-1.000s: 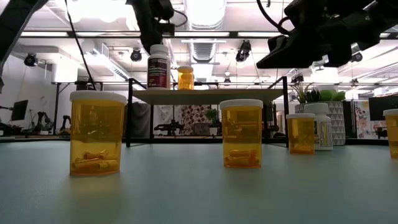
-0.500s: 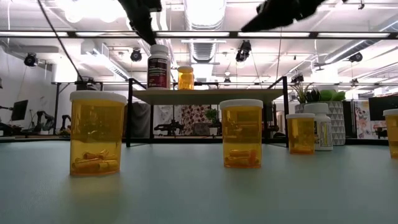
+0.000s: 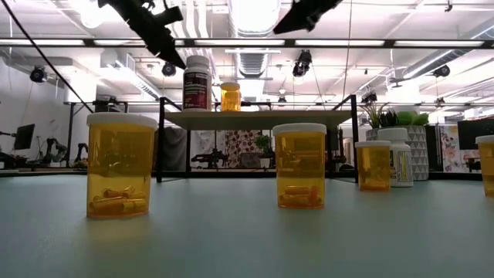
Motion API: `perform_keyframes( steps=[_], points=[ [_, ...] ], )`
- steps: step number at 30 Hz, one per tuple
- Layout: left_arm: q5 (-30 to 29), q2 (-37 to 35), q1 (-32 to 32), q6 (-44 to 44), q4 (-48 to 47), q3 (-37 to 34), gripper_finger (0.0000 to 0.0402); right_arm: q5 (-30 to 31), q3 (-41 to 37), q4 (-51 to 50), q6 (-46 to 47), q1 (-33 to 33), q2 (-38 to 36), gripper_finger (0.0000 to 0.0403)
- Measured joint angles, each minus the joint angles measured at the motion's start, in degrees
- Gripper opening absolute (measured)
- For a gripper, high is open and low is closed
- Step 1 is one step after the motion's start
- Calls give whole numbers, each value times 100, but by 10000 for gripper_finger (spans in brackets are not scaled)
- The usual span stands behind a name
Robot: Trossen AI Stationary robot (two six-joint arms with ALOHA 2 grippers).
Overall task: Pick and place medicine bottles onto shelf by color
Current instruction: Put the orange pill bottle on the shelf aligned with the other orange pill bottle
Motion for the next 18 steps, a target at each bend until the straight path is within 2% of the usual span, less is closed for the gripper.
perform_keyframes(
  steps=[4,9,15,18],
  points=[
    [-7,-15,135,1,-134,-162,40,-401,1229,-609,8,-543,947,17],
    [31,140,397,197,-91,-230,6,-446,2633,-1309,-41,-889,1955,17],
    [134,578,722,595,173,-270,1,-594,3921,-1662,-109,-1099,2920,17],
    [377,768,876,687,271,-268,0,-773,4504,-1854,-124,-1145,3321,17]
  ],
)
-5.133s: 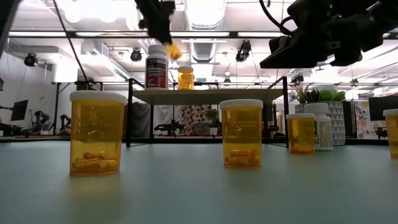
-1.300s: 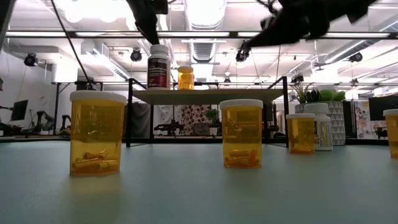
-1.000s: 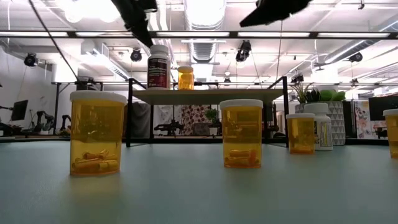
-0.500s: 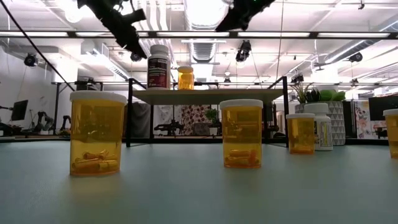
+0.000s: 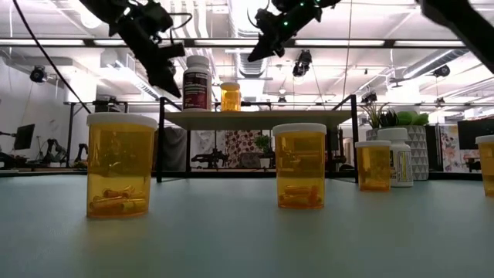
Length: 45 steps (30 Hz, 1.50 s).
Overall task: Pick and place medicine bottles onto shelf by color
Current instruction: Put the orange pill bottle on the shelf aligned with the other orange pill bottle
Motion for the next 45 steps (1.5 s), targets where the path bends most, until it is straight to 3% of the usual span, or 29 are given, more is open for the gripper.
perform_keyframes(
  steps=[2,15,20,27,36,41,45],
  points=[
    [183,82,48,41,97,0,0,-16,312,-66,-1,-10,217,17],
    [505,481,64,41,514,11,0,-172,237,-53,-118,-37,303,18],
    [791,631,63,1,848,11,0,-549,166,-63,-133,-39,304,18],
    [705,742,64,-244,1331,22,0,-856,-78,-43,-192,-37,310,18],
    [437,136,86,79,692,22,0,-863,-200,-265,-553,-39,290,18],
    [1347,-95,89,87,421,-79,0,-953,-200,-436,-962,-81,264,18],
    [1493,-95,79,46,444,-125,0,-1542,-277,-480,-1074,-192,266,18]
  ],
)
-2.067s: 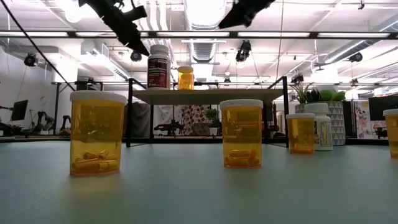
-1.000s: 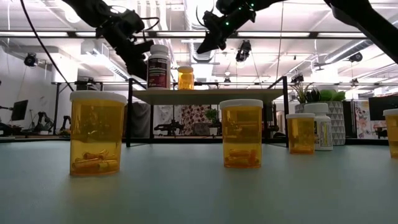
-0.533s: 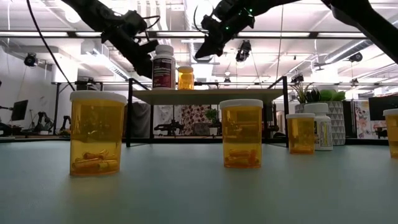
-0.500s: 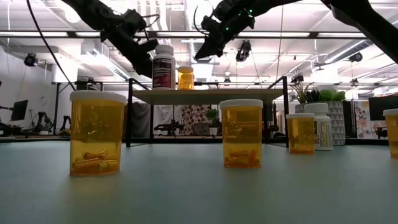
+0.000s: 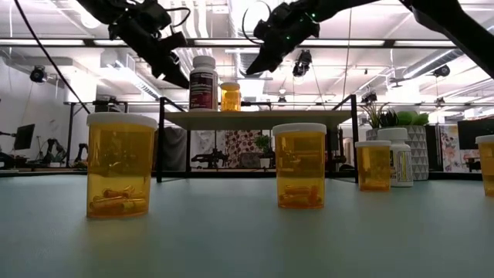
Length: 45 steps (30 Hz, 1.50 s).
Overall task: Pick and place medicine bottles onto shelf by color
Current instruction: Put the orange pill bottle on the shelf aligned with the other orange pill bottle
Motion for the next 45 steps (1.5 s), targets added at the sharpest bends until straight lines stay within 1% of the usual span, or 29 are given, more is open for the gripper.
perform_keyframes(
  steps=[3,6,9,12,14,16,22,27,29,31,34,41,45],
  points=[
    [-44,-25,7,-6,4,2,0,-489,-102,15,-263,-94,0,18],
    [-34,-242,-10,-227,-37,103,0,-784,-198,211,-320,-187,0,18],
    [121,-653,-131,-456,95,217,0,-810,-252,293,-329,-258,-2,18],
    [531,-993,-335,-694,268,214,0,-809,-251,286,-341,-310,-2,18],
    [822,-1113,-486,-945,396,212,0,-809,-245,303,-318,-328,-3,18],
    [904,-1138,-631,-1169,560,152,0,-809,-244,284,-318,-328,-7,18],
    [894,-650,-953,-1658,1177,-76,0,-810,-244,254,-157,-322,-7,18],
    [826,-180,-1031,-1823,1113,-17,0,-807,-242,142,-118,-324,-7,18],
    [637,-118,-1040,-1824,1080,-17,0,-807,-242,81,-119,-324,-7,18],
    [422,-123,-1043,-1825,976,-5,0,-807,-242,36,-148,-322,-7,18],
    [284,-218,-1040,-1825,721,7,0,-806,-241,-23,-187,-323,-7,18],
    [248,-605,-1046,-1832,221,-10,0,-805,-240,-34,-195,-322,-7,18],
    [226,-805,-1047,-1804,317,-13,0,-805,-240,-44,-207,-322,-7,18]
  ],
)
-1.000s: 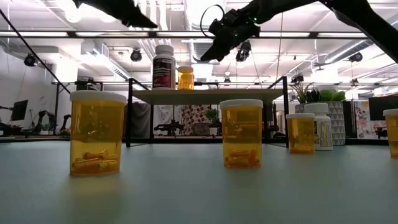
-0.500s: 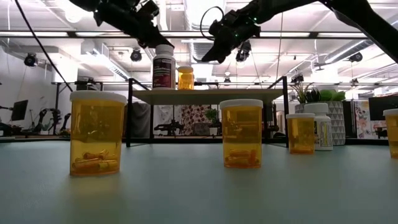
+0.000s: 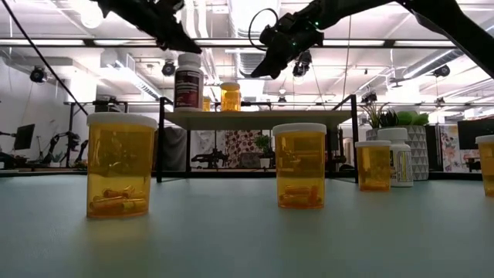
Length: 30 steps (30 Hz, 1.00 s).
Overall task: Pick and place medicine bottles onto shelf by color
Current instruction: Put the orange pill bottle on the shelf aligned with the other orange pill bottle
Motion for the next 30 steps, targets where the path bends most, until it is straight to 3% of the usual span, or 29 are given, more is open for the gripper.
perform_keyframes(
  steps=[10,19,30],
  points=[
    [102,-476,-33,21,380,-48,0,14,-24,715,447,271,55,18],
    [188,-1080,-382,6,536,-714,0,336,-33,1788,1095,648,294,18],
    [196,-1755,-391,11,1447,-1588,0,457,-35,1589,1039,658,433,18]
  ],
)
